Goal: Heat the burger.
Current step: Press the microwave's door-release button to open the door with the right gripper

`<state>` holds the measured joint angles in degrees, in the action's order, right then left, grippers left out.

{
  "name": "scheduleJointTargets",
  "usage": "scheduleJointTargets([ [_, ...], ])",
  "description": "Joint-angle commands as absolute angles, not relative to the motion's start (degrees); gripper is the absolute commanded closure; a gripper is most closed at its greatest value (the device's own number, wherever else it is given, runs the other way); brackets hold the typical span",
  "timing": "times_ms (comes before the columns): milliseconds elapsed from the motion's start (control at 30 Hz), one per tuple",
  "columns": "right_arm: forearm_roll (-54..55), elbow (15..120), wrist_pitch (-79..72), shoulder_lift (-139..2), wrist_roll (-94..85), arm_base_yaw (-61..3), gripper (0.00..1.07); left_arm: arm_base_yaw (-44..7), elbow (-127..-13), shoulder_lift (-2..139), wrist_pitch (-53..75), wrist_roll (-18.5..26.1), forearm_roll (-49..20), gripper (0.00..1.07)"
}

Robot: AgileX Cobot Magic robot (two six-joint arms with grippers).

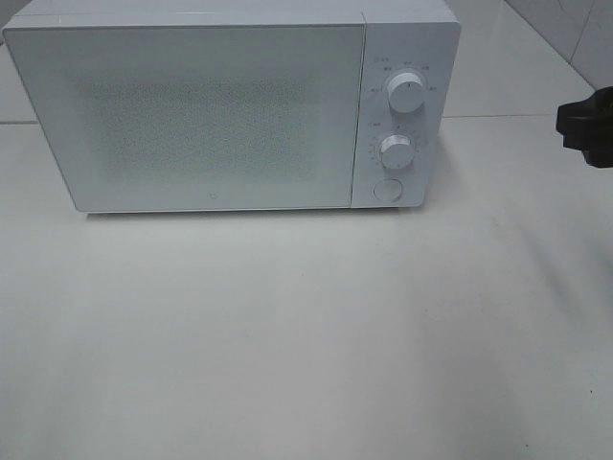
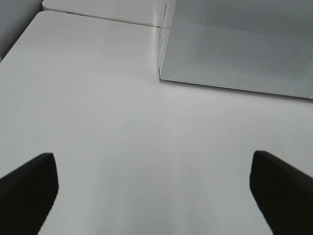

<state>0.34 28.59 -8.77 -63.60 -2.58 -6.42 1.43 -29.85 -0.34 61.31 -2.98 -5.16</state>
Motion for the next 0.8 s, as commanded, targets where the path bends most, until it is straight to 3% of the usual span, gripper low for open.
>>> scheduleJointTargets([
  [33, 0.52, 28.65, -14.44, -66.69, -2.35, -6.30, 0.39, 1.72, -29.68, -1.20, 61.25, -2.81, -5.33, 0.07],
  [333, 0.52, 27.10, -25.44, -72.65, -2.29, -6.30, 0.39, 1.72, -29.68, -1.20, 61.25, -2.81, -5.33, 0.07],
  [467, 0.74, 22.63, -37.53, -75.69, -2.29, -6.47, 0.39, 1.72, -29.68, -1.20, 61.25, -2.81, -5.33, 0.07],
  [800, 13.98, 20.05, -50.13, -83.48, -8.14, -18.45, 0.39, 1.72, -29.68, -1.15, 61.25, -2.81, -5.33, 0.07],
])
